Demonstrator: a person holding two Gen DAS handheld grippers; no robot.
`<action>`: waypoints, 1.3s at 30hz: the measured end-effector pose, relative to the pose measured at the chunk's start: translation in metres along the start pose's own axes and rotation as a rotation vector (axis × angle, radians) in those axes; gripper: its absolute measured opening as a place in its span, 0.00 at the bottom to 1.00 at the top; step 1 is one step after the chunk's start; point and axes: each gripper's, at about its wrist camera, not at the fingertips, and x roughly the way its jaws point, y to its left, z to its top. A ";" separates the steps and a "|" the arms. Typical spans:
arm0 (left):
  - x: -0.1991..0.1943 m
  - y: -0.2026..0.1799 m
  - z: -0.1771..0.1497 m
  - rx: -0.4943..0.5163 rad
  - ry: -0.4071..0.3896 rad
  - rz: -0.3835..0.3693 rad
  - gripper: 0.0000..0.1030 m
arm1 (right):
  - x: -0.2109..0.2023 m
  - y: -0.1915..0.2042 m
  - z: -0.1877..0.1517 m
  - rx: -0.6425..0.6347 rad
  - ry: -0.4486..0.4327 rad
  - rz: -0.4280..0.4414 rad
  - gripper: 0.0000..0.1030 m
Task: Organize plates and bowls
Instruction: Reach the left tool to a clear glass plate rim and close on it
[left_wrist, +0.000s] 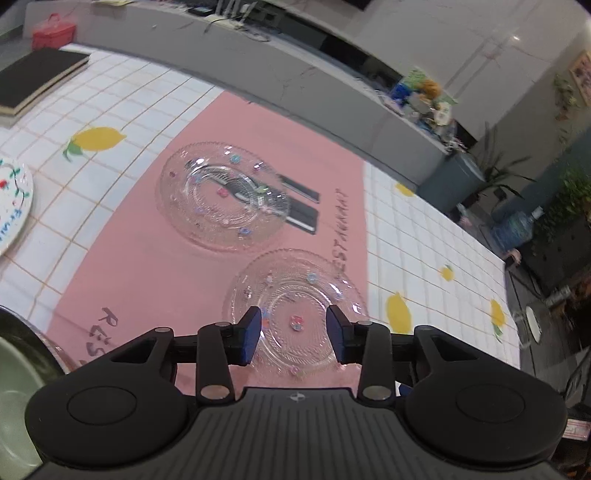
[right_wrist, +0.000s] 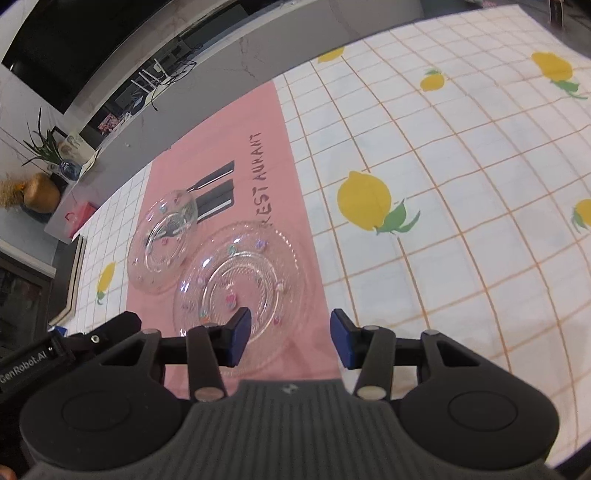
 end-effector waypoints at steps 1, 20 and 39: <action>0.005 0.000 0.001 -0.004 0.003 0.009 0.42 | 0.004 -0.001 0.003 0.005 0.006 0.002 0.46; 0.050 0.019 0.005 -0.063 0.050 0.104 0.35 | 0.049 -0.011 0.023 0.051 0.074 0.060 0.33; 0.045 0.017 -0.001 -0.056 0.078 0.111 0.11 | 0.041 -0.013 0.022 0.067 0.075 0.055 0.06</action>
